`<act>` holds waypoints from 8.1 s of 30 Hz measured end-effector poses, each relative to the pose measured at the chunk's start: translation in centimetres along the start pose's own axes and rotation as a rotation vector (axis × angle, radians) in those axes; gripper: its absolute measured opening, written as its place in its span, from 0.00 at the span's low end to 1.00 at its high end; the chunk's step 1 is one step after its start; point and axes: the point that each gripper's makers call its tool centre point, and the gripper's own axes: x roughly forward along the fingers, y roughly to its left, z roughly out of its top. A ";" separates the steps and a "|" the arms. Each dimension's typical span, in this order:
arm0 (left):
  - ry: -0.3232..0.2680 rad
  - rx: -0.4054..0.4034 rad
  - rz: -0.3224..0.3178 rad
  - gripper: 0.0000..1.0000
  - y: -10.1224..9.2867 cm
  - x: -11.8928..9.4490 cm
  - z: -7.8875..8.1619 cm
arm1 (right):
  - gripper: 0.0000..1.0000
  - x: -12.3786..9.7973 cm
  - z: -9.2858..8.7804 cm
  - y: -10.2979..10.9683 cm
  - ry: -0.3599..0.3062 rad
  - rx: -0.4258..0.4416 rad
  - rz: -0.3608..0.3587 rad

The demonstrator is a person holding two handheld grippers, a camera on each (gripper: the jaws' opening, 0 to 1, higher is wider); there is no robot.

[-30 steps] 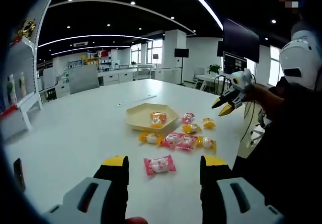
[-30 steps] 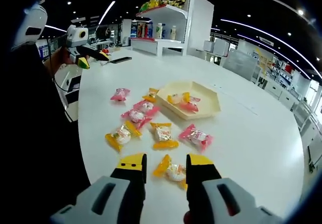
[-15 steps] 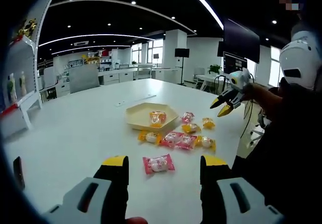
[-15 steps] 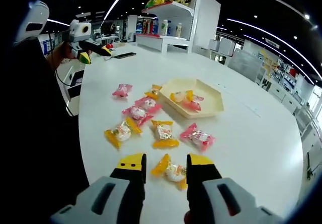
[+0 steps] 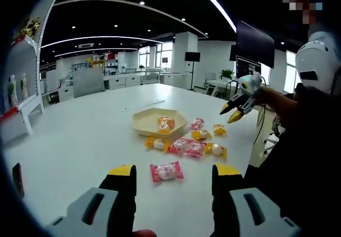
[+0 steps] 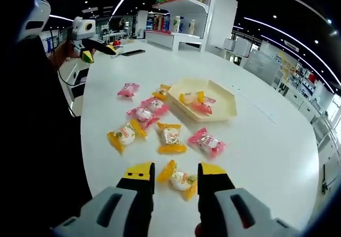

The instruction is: Pick up the marshmallows scattered on the table and place them into the bowl on the table

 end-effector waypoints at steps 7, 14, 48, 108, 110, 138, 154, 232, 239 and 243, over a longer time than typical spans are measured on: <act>-0.001 -0.002 -0.006 0.57 -0.1 0.1 -0.2 | 0.33 0.1 -0.3 -0.3 0.035 -0.031 0.007; -0.002 -0.006 -0.010 0.57 -0.2 0.2 -0.3 | 0.33 0.4 -0.6 -0.2 0.056 -0.051 0.020; 0.004 -0.020 0.001 0.57 -0.1 0.1 -0.7 | 0.31 1.9 -1.4 0.0 0.162 -0.249 0.134; 0.005 -0.021 0.008 0.57 -0.7 -0.5 -0.8 | 0.30 4.0 -4.5 0.8 0.330 -0.622 0.439; 0.004 -0.022 0.009 0.57 -0.7 -0.5 -0.8 | 0.30 4.1 -4.6 0.8 0.334 -0.631 0.441; 0.005 -0.030 0.004 0.57 -0.3 -0.5 -0.9 | 0.24 4.5 -5.3 0.8 0.359 -0.685 0.477; 0.010 -0.028 -0.005 0.57 -0.4 -0.1 -0.9 | 0.19 4.7 -5.4 0.6 0.357 -0.668 0.468; 0.017 -0.009 -0.029 0.55 -1.3 0.0 -1.1 | 0.19 5.6 4.2 -2.1 -0.036 -0.090 0.122; 0.013 -0.014 -0.027 0.55 -1.2 -0.1 -1.2 | 0.19 5.8 5.0 -3.0 -0.075 -0.041 0.100; 0.012 -0.013 -0.027 0.55 -1.1 -0.2 -1.2 | 0.19 5.8 5.3 -3.2 -0.084 -0.022 0.084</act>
